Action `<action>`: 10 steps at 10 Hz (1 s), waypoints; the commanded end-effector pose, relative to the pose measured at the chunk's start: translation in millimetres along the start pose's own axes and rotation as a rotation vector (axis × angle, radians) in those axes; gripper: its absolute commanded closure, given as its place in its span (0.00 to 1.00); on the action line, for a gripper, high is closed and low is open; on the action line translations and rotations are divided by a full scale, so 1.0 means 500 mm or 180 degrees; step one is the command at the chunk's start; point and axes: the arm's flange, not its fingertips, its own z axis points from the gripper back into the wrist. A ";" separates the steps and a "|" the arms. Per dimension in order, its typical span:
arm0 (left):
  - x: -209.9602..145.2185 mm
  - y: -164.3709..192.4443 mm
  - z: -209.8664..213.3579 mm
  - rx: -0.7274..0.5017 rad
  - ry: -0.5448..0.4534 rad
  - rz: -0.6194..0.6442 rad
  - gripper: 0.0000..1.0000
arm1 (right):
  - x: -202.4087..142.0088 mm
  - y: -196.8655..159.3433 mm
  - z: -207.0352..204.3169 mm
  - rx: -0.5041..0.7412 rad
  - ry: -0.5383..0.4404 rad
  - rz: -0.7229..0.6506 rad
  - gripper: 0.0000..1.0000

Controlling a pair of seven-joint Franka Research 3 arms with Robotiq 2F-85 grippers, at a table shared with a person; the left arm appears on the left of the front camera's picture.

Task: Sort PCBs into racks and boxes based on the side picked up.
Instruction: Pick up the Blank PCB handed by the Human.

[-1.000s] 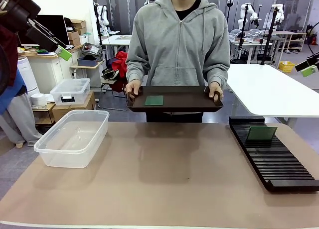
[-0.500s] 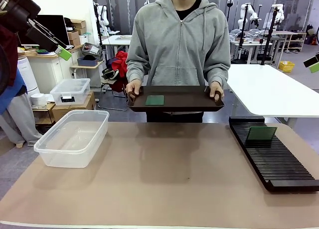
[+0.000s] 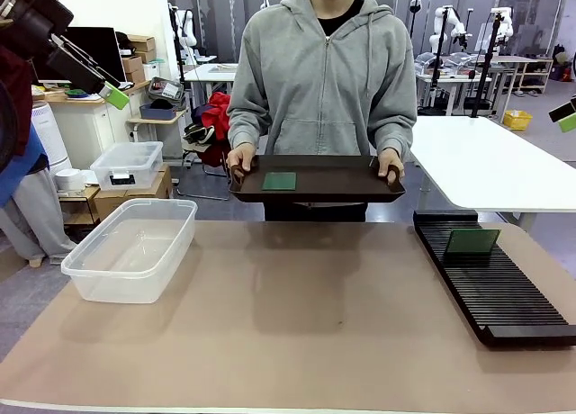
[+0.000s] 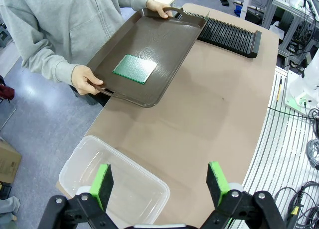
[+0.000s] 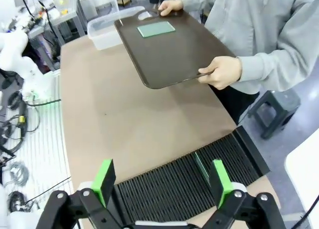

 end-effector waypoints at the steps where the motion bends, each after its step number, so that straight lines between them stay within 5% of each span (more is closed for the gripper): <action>1: -0.002 0.001 -0.003 0.0010 -0.0010 -0.0007 0.00 | -0.010 0.016 0.028 0.0039 -0.0131 0.0030 0.00; 7: -0.002 0.001 -0.003 0.0010 -0.0010 -0.0007 0.00 | -0.019 -0.006 0.112 0.0352 -0.0203 0.0253 0.00; 10: -0.002 0.001 -0.003 0.0010 -0.0010 -0.0007 0.00 | -0.022 0.029 0.108 0.0178 -0.0185 0.0255 0.00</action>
